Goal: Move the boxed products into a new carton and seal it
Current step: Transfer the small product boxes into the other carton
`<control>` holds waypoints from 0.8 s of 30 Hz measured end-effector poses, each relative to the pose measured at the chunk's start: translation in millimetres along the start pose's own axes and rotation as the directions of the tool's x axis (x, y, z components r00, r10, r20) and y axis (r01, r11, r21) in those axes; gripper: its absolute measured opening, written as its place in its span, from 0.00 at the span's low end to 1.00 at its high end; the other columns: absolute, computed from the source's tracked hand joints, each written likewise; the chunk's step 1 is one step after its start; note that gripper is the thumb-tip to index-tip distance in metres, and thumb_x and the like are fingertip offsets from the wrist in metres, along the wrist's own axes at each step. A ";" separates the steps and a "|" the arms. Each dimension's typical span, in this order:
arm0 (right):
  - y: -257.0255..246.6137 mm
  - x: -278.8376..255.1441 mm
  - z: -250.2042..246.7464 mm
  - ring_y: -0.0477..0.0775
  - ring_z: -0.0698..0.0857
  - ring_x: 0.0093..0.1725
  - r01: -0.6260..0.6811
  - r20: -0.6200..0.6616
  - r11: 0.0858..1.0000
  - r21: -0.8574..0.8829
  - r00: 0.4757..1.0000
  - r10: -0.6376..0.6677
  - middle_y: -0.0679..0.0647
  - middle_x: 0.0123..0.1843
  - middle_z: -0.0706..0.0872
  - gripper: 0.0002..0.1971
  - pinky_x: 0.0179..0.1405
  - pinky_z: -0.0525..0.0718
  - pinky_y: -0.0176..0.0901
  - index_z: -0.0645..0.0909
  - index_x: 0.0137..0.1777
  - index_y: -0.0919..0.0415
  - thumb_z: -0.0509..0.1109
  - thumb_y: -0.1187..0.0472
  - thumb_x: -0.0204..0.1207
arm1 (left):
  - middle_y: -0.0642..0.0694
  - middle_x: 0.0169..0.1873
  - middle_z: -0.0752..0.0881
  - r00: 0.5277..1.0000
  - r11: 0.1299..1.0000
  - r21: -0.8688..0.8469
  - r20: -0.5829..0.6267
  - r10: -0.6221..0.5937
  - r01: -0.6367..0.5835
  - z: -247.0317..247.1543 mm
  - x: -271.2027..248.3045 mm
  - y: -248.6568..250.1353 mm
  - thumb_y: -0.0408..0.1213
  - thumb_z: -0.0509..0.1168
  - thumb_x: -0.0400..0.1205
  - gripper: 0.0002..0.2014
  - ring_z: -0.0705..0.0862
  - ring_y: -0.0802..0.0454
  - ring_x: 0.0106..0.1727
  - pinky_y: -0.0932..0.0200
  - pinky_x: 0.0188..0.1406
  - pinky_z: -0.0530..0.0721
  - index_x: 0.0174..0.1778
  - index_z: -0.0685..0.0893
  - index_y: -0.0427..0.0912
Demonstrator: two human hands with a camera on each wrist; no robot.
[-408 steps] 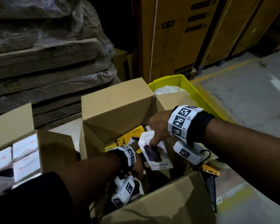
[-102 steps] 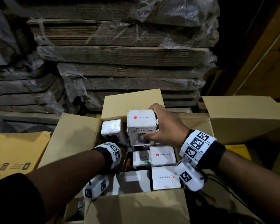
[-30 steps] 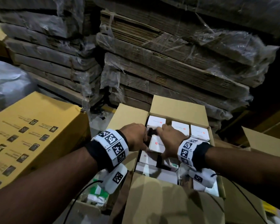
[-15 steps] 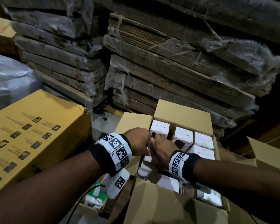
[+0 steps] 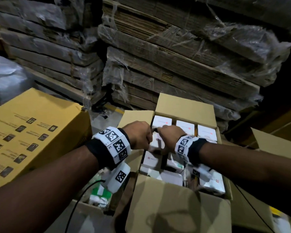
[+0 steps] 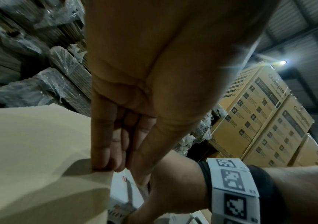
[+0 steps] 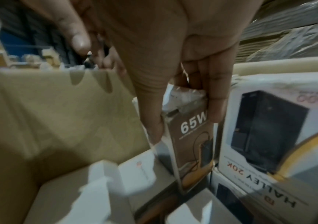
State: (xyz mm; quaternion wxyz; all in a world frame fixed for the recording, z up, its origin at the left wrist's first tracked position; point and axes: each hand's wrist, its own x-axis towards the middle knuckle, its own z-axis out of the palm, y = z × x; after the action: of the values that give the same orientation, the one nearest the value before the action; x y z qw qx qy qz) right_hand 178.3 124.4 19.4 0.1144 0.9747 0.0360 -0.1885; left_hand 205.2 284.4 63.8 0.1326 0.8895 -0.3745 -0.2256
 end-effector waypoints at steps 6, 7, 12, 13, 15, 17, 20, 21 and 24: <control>2.2 -6.4 -2.5 0.61 0.87 0.49 -0.025 0.008 1.000 -0.001 1.000 0.025 0.58 0.50 0.87 0.33 0.40 0.80 0.46 0.80 0.57 0.58 0.84 0.41 0.58 | 0.51 0.50 0.92 0.999 0.998 -0.044 -0.019 -0.035 0.034 -0.2 -2.9 0.8 0.36 0.78 0.75 0.11 0.88 0.53 0.52 0.58 0.55 0.85 0.53 0.93 0.46; 2.2 -7.2 -1.1 0.61 0.87 0.49 -0.033 0.012 0.999 0.005 0.999 0.033 0.58 0.50 0.87 0.32 0.39 0.79 0.46 0.80 0.56 0.59 0.84 0.41 0.58 | 0.51 0.50 0.92 0.999 0.998 -0.045 -0.021 -0.040 0.039 0.6 -3.2 1.7 0.36 0.78 0.74 0.11 0.88 0.53 0.52 0.56 0.56 0.86 0.53 0.93 0.46; 3.0 -8.6 1.2 0.62 0.87 0.48 -0.040 0.015 0.999 0.002 0.999 0.040 0.59 0.50 0.86 0.27 0.40 0.80 0.46 0.81 0.52 0.61 0.83 0.44 0.61 | 0.51 0.48 0.93 0.998 0.997 -0.044 -0.036 -0.057 0.056 2.1 -4.1 1.2 0.36 0.78 0.74 0.11 0.88 0.53 0.51 0.57 0.56 0.86 0.52 0.93 0.46; 2.5 -8.8 2.2 0.62 0.86 0.49 -0.042 0.015 0.999 -0.006 0.999 0.042 0.59 0.50 0.85 0.27 0.40 0.80 0.47 0.80 0.52 0.61 0.83 0.45 0.61 | 0.50 0.49 0.92 0.998 0.998 -0.041 -0.040 -0.058 0.056 2.9 -4.5 1.6 0.36 0.78 0.74 0.11 0.88 0.52 0.52 0.57 0.56 0.86 0.52 0.93 0.46; 0.6 -9.4 2.7 0.62 0.86 0.48 -0.036 0.021 0.999 -0.027 0.999 0.037 0.60 0.51 0.84 0.28 0.39 0.81 0.47 0.80 0.54 0.62 0.83 0.46 0.61 | 0.50 0.50 0.92 0.997 0.998 -0.021 -0.043 -0.057 0.056 4.7 -5.4 3.3 0.37 0.78 0.74 0.11 0.87 0.51 0.53 0.56 0.57 0.86 0.53 0.93 0.45; -0.8 -8.7 1.8 0.62 0.87 0.48 -0.021 0.025 0.999 -0.050 0.999 0.022 0.60 0.52 0.85 0.25 0.36 0.78 0.45 0.82 0.54 0.63 0.83 0.49 0.63 | 0.50 0.51 0.92 0.997 0.998 0.004 -0.055 -0.055 0.055 5.7 -4.7 4.6 0.38 0.78 0.74 0.12 0.87 0.51 0.54 0.56 0.56 0.85 0.54 0.93 0.46; -2.2 -7.6 1.0 0.61 0.87 0.48 -0.001 0.032 0.998 -0.062 0.999 0.003 0.59 0.51 0.86 0.19 0.35 0.76 0.44 0.84 0.52 0.63 0.81 0.54 0.65 | 0.50 0.51 0.92 0.998 0.999 0.006 -0.047 -0.049 0.049 4.3 -4.5 4.7 0.39 0.77 0.74 0.12 0.87 0.50 0.54 0.56 0.56 0.85 0.53 0.93 0.45; -2.9 -6.1 2.5 0.61 0.87 0.48 0.003 0.031 0.998 -0.068 1.000 0.000 0.59 0.51 0.87 0.16 0.36 0.77 0.45 0.84 0.51 0.63 0.80 0.56 0.67 | 0.49 0.50 0.92 0.998 0.999 0.002 -0.040 -0.046 0.046 3.6 -4.7 3.6 0.40 0.78 0.74 0.12 0.87 0.50 0.54 0.56 0.56 0.85 0.54 0.93 0.45; -7.4 -1.5 6.2 0.63 0.87 0.53 0.006 0.031 0.998 -0.059 1.000 -0.004 0.60 0.54 0.87 0.12 0.45 0.82 0.48 0.84 0.54 0.64 0.75 0.61 0.72 | 0.49 0.50 0.92 0.998 0.999 -0.021 -0.029 -0.046 0.046 2.9 -4.9 1.8 0.41 0.79 0.73 0.14 0.87 0.51 0.53 0.56 0.56 0.85 0.54 0.93 0.45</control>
State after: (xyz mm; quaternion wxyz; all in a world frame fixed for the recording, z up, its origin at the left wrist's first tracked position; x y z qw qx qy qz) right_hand 173.8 130.0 12.9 0.1431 0.9678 0.0421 -0.2026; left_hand 199.6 286.6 63.4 0.1421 0.8998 -0.3496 -0.2192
